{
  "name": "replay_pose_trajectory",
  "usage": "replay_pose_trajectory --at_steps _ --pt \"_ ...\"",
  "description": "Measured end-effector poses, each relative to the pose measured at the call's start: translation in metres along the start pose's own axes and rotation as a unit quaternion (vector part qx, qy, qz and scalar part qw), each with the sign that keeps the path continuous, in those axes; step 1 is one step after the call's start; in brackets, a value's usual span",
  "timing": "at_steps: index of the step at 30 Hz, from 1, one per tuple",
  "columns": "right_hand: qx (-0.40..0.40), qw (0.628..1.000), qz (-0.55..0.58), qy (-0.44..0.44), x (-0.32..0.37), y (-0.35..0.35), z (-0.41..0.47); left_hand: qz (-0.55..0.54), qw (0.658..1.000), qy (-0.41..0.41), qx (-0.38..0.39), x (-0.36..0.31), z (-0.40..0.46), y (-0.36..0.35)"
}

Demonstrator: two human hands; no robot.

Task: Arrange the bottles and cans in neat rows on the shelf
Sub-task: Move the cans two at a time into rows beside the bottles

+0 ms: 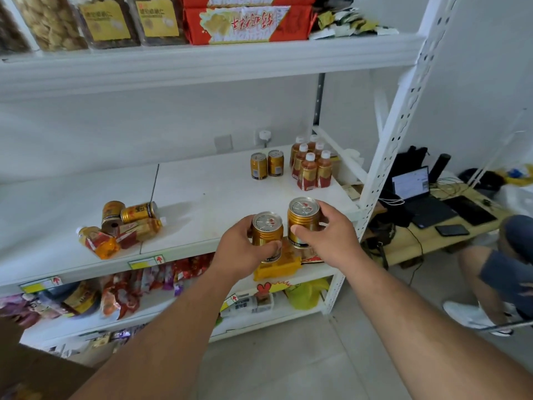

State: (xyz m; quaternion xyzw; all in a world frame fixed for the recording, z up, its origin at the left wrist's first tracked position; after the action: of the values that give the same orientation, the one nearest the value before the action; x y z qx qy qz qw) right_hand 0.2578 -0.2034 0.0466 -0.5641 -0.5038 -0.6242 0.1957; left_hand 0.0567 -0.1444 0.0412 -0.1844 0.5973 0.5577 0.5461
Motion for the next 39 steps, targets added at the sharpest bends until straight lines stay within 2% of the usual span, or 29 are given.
replay_pose_trajectory --at_steps 9,16,26,35,39 --pt "0.041 0.999 -0.013 0.018 -0.009 0.044 0.067 0.033 0.999 0.017 -0.038 -0.023 0.046 -0.057" --pt "0.075 0.997 -0.013 0.022 -0.007 0.049 0.113 0.045 0.996 0.051 -0.055 -0.017 0.078 -0.068" --pt "0.104 0.994 -0.04 0.02 0.019 -0.005 0.202 0.066 0.994 0.059 -0.061 0.044 0.168 -0.043" --pt "0.079 0.995 -0.065 -0.005 0.03 -0.052 0.269 0.062 0.995 0.07 -0.039 0.099 0.238 -0.019" --pt "0.094 0.993 -0.063 -0.026 0.029 -0.069 0.29 0.046 0.995 0.081 -0.03 0.114 0.256 -0.021"
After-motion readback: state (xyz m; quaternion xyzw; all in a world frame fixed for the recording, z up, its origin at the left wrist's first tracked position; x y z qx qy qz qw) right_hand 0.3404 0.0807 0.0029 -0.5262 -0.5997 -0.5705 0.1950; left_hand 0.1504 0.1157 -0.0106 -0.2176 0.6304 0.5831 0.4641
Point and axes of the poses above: each hand's wrist, its own z-axis towards the middle knuckle, its own y-axis out of the back of the hand, x = y × z, the point moved 5 cm from there along z, towards the middle knuckle, and after that the axes turned 14 degrees about -y, right-handed, at the moved point
